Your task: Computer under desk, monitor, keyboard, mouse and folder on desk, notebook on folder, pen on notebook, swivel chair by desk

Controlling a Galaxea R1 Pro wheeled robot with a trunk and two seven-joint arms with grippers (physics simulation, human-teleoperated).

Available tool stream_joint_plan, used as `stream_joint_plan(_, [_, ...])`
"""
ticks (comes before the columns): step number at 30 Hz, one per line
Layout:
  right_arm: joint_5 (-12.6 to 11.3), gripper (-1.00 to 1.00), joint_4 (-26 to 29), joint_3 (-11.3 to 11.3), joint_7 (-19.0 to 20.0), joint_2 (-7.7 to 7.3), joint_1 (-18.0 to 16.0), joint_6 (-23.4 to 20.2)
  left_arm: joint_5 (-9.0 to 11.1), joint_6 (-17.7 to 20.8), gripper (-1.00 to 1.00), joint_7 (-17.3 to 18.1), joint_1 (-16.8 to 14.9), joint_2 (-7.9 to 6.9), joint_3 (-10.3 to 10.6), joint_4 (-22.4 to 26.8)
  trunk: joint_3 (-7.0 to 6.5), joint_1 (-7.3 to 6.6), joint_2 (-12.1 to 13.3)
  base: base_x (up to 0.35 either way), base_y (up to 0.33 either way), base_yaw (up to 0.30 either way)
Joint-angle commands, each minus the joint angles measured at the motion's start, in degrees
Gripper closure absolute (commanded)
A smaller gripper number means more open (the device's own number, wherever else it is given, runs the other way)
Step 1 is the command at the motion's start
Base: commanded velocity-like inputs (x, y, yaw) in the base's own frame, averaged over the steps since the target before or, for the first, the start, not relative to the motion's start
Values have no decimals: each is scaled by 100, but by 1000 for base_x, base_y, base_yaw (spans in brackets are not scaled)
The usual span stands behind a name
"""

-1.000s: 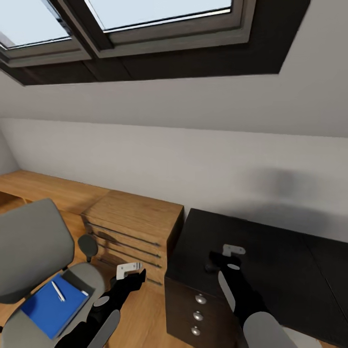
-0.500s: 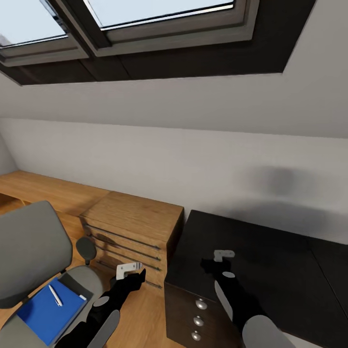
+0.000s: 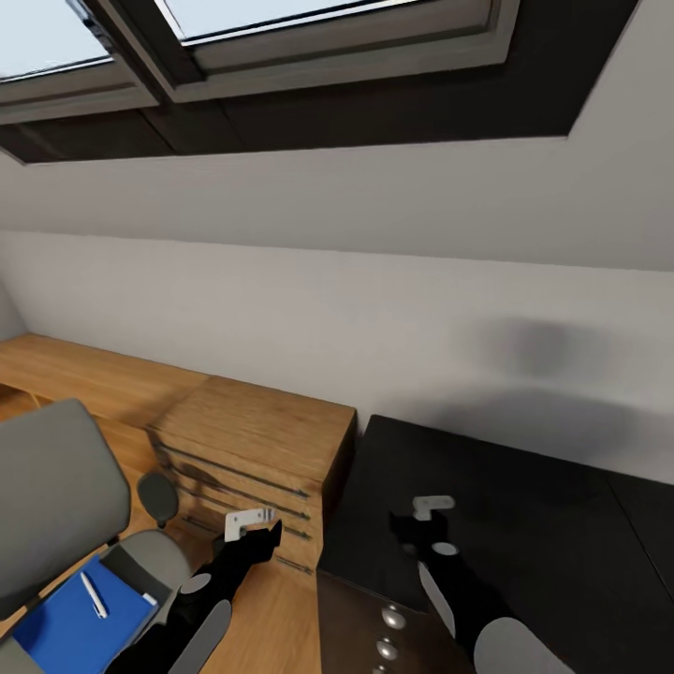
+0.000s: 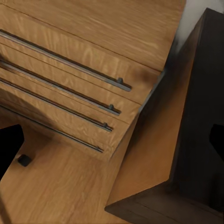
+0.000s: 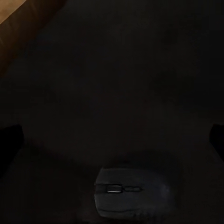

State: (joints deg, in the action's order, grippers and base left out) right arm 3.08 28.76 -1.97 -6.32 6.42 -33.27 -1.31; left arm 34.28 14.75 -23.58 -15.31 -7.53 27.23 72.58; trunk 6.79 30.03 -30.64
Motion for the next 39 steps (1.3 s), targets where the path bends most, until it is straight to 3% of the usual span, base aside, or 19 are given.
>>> stream_joint_plan(1, [46, -100, -24, -22, 5, -38, -4, -9, 41, 9, -100, -51, -6, -9, 19, 15, 11, 3, -10, 147, 0, 0])
stream_joint_plan(10, [68, -100, -543, -14, 113, -143, -41, 71, 43, 10, -100, -51, 1, -11, 19, 60, 11, 3, -10, 154, 0, 0])
stream_joint_plan(16, [69, -100, -1136, -14, 113, -158, -336, -77, 104, 7, -100, -45, 1, -19, 10, 248, 11, 3, -10, 14, 0, 0])
stream_joint_plan(21, [57, -100, -1184, -7, 103, -159, -408, -517, 162, 2, -100, -49, 2, -20, -19, 278, 101, 113, -211, 2, 0, 0])
stream_joint_plan(39, [42, -100, -1180, 11, 67, -159, -445, -931, 171, 2, -100, -51, 2, -17, -16, 283, 424, 509, -933, 0, 0, 0])
